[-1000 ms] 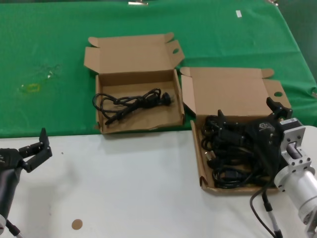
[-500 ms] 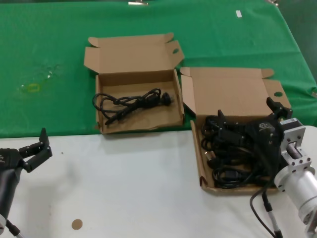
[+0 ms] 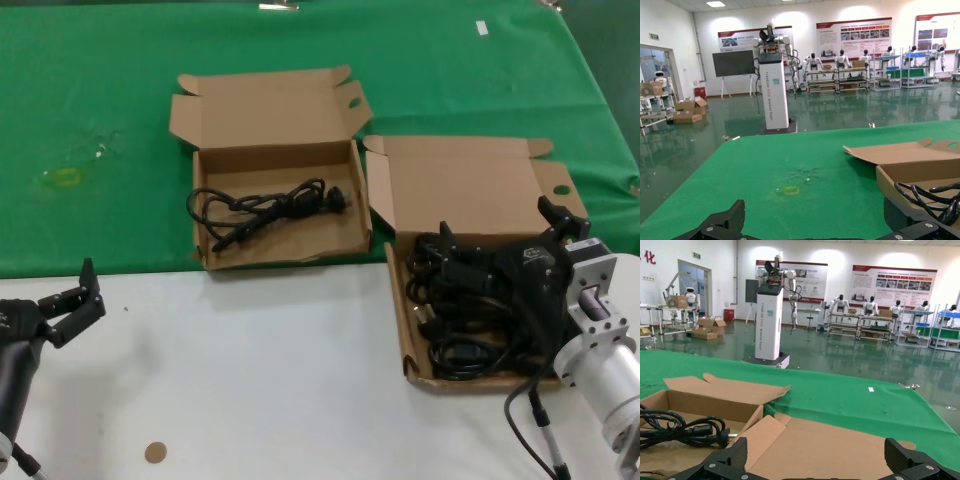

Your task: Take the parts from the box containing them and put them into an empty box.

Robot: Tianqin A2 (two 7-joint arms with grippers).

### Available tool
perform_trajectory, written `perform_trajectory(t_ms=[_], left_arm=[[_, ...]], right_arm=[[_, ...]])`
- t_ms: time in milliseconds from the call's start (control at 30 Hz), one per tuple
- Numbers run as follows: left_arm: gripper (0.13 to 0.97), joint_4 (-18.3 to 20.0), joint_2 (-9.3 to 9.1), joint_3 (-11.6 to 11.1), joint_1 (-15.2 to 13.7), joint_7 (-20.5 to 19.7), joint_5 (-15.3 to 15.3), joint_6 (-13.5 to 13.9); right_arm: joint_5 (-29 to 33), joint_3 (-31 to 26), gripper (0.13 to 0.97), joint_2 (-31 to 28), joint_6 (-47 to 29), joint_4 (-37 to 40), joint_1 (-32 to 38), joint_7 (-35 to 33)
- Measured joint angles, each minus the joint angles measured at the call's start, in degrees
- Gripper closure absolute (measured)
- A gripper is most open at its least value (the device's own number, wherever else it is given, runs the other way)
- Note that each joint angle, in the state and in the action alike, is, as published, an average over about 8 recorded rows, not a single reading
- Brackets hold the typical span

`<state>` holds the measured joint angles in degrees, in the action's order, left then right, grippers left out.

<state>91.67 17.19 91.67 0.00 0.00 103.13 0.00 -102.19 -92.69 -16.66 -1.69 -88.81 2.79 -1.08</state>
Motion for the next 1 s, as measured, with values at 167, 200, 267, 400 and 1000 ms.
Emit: perform_trajectory(t_ms=[167,200,267,400,1000], left_arm=[[0.132,0.00,0.00,0.00,0.00,0.00,0.00,0.00],[0.132,0.00,0.00,0.00,0.00,0.00,0.00,0.00],[0.132,0.00,0.00,0.00,0.00,0.00,0.00,0.00],[0.132,0.00,0.00,0.00,0.00,0.00,0.00,0.00],[0.132,0.00,0.00,0.00,0.00,0.00,0.00,0.00]], right_arm=[[0.00,0.00,0.129,0.00,0.00,0.00,0.00,0.00],[0.00,0.00,0.129,0.00,0.00,0.00,0.00,0.00],[0.00,0.00,0.129,0.00,0.00,0.00,0.00,0.00],[0.00,0.00,0.129,0.00,0.00,0.00,0.00,0.00],[0.00,0.00,0.129,0.00,0.00,0.00,0.00,0.00]])
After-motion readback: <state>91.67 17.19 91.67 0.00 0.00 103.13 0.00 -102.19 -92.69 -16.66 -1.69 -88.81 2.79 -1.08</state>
